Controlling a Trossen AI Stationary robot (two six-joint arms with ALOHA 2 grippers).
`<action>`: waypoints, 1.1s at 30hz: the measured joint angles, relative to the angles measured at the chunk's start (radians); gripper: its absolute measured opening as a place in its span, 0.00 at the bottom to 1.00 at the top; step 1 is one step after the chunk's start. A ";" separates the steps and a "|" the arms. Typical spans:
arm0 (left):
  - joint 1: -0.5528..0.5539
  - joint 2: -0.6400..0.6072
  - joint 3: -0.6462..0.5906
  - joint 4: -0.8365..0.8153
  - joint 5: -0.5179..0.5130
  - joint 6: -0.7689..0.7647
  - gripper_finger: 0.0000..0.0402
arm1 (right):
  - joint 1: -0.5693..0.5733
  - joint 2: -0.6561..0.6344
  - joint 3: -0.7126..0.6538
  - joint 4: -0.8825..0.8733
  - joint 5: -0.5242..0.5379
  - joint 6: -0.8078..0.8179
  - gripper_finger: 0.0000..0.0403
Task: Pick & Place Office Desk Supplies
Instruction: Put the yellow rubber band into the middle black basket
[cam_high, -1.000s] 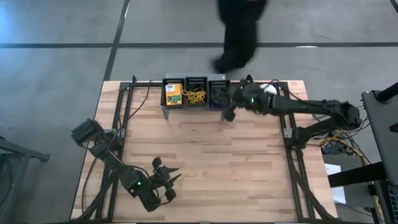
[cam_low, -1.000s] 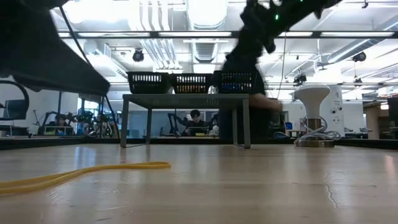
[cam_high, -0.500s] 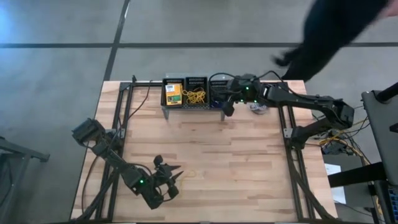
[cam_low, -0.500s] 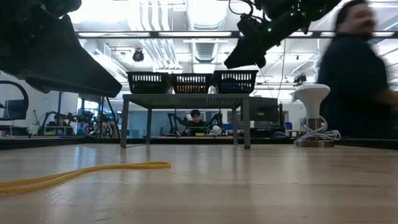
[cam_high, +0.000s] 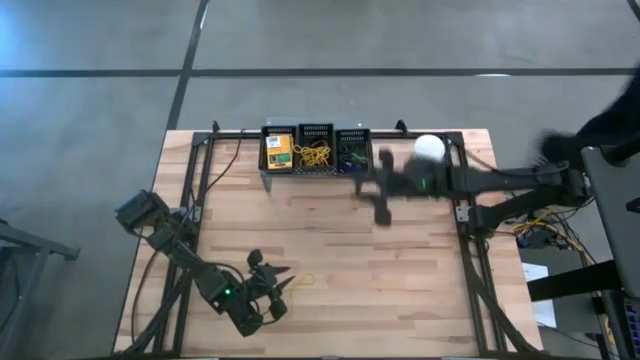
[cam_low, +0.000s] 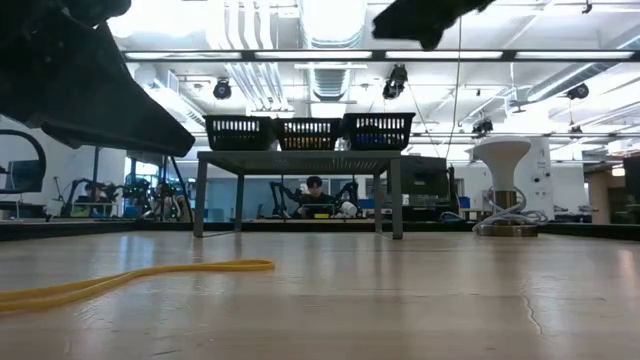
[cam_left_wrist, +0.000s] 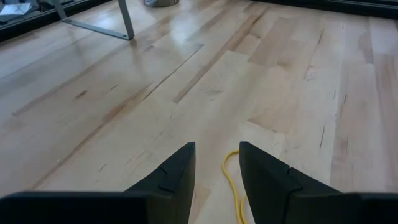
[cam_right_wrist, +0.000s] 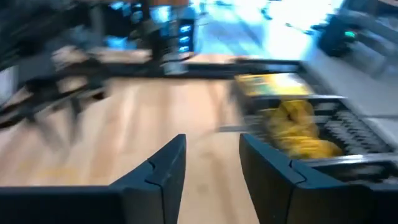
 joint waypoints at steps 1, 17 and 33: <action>0.000 0.000 0.000 0.002 0.004 0.006 0.32 | 0.061 -0.003 -0.017 0.001 0.035 -0.004 0.35; 0.017 0.000 -0.001 0.074 0.341 0.237 0.32 | 0.652 0.382 -0.320 0.562 0.368 0.134 0.31; 0.088 0.023 -0.034 0.088 0.386 0.148 0.32 | 0.642 0.525 -0.201 0.496 0.385 0.068 0.29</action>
